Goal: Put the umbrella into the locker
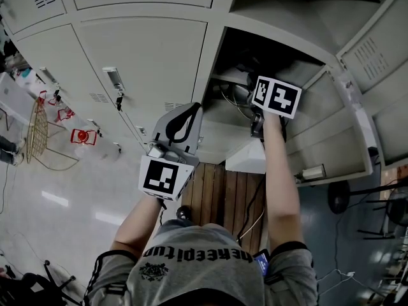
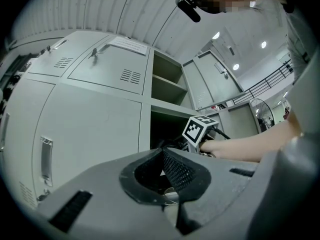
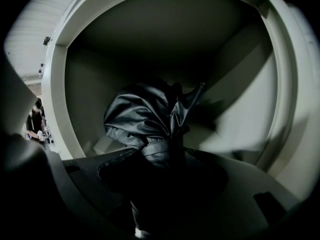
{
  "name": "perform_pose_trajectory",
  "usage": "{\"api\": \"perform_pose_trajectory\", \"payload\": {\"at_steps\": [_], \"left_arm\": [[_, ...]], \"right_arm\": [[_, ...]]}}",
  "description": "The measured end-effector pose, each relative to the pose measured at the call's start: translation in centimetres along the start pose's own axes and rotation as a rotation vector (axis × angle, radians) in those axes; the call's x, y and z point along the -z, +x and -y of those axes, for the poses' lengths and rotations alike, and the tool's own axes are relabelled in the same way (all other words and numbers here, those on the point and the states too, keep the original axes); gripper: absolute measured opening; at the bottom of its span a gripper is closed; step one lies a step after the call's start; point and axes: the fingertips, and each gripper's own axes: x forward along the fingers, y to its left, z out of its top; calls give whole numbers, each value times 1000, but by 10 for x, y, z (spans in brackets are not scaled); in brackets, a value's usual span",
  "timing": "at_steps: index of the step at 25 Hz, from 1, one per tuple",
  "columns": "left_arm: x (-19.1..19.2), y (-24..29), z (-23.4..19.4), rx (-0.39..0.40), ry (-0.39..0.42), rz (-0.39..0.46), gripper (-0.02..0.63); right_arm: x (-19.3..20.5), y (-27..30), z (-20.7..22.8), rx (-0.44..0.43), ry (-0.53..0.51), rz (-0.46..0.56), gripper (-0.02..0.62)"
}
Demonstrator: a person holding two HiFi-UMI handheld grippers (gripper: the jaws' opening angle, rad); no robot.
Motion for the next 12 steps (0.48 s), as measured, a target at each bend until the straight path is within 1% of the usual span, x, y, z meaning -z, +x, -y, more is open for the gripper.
{"api": "perform_pose_trajectory", "payload": {"at_steps": [6,12], "left_arm": [[2,3,-2,7,3,-4,3],[2,3,-3,13,6,-7,3]], "right_arm": [[-19,1,-1,1,-15,35,253],[-26,19,7,31,3,25,253]]}}
